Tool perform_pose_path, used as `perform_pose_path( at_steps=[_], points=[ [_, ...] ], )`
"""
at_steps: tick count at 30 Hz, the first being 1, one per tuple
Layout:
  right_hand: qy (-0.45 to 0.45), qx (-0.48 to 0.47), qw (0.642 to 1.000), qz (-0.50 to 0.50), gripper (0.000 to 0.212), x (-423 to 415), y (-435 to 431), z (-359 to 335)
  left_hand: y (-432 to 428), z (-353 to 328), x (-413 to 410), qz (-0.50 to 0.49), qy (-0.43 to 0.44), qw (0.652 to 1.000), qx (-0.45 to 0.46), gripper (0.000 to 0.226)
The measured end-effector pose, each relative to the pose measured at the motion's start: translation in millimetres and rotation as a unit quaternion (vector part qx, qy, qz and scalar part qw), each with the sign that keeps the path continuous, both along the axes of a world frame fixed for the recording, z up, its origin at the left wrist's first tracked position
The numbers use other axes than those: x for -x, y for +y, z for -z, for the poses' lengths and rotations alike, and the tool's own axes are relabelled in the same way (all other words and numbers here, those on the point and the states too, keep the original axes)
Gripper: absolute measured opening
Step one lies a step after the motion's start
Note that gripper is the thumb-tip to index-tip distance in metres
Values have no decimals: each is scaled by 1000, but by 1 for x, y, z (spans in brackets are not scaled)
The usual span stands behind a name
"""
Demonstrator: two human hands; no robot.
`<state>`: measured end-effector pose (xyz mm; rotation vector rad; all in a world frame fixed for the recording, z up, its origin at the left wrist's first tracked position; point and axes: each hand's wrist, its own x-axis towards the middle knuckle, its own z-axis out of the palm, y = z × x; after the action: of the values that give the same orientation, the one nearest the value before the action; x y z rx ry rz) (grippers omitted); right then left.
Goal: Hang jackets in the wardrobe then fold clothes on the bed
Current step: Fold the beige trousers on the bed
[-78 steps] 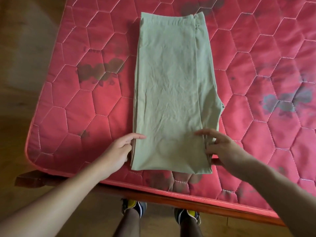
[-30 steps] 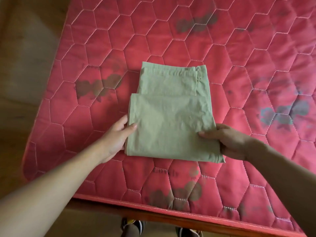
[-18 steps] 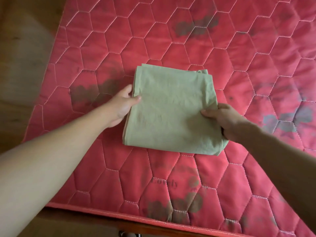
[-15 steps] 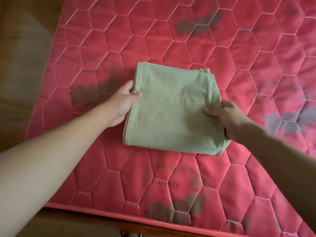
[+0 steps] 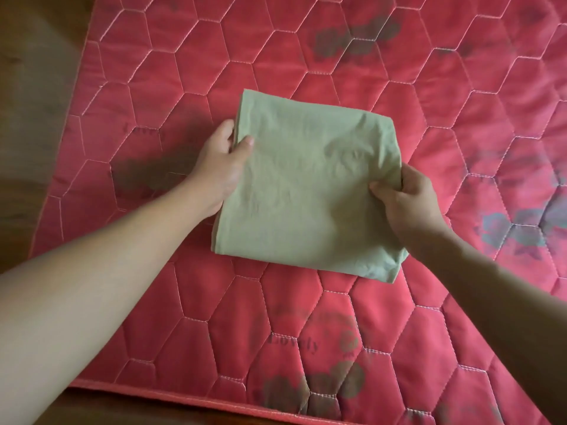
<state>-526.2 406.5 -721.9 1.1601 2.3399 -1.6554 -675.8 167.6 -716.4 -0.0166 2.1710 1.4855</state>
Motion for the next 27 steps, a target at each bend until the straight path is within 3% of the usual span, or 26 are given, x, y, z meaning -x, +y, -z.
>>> perform_pose_path(
  at_steps=[2, 4, 6, 8, 10, 13, 16, 21, 23, 27],
  points=[
    [-47, -55, 997, -28, 28, 4, -1, 5, 3, 8, 3, 14, 74, 989, 128, 22],
    [-51, -151, 986, -45, 54, 6, -5, 7, 6, 10, -2, 36, 148, 961, 231, 54],
    [-21, -288, 954, -80, 73, 11, -13, 1, 8, 4, -9, 88, 266, 910, 306, 77],
    [19, -383, 912, -147, 73, 22, -20, 0, 13, 4, -16, 185, 365, 836, 364, 80],
    [8, -419, 880, -225, 74, 40, -26, 7, 18, 18, -20, 257, 374, 800, 393, 79],
    [-39, -416, 863, -284, 80, 53, -35, 34, 17, 46, -25, 274, 350, 797, 408, 78],
    [-44, -415, 867, -273, 81, 48, -39, 54, 13, 61, -26, 276, 356, 793, 409, 76],
    [-98, -404, 857, -305, 83, 51, -39, 30, 16, 45, -29, 277, 329, 809, 400, 76],
    [-85, -404, 855, -314, 86, 25, -51, 19, 8, 38, -47, 267, 306, 818, 406, 77],
    [-60, -415, 833, -361, 89, -43, -70, 34, -19, 45, -87, 276, 331, 799, 419, 72]
  ],
)
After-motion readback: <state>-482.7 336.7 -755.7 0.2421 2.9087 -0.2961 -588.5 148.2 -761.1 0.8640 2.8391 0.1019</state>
